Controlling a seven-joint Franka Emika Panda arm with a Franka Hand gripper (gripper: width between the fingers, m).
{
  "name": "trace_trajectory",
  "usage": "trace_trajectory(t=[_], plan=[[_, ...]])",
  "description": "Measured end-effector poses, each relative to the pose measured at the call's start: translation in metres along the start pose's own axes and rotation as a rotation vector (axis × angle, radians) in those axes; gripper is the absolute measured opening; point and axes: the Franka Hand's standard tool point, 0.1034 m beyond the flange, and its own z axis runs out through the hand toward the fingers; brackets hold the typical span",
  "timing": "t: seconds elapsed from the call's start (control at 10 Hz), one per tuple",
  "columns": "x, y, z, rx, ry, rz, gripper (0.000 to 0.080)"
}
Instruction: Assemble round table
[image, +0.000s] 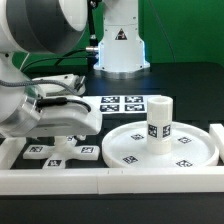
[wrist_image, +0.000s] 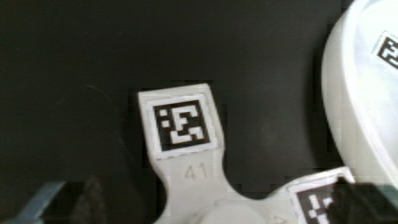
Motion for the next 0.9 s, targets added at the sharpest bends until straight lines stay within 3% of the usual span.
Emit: trace_trajectory(t=[0.1,0.3,0.4,0.6,0.9], plan=[[0.0,0.0,0.0,0.0,0.0,0.0,0.052],[0.0,0.0,0.0,0.0,0.0,0.0,0.024],[-0.001,0.0,0.0,0.0,-0.003,0.0,0.0186],[-0.009,0.0,0.006,0.004,-0.021,0.005,0.0186],[-0.045,-0.002,0.019,0.015,-0.047,0.001,0.0186]])
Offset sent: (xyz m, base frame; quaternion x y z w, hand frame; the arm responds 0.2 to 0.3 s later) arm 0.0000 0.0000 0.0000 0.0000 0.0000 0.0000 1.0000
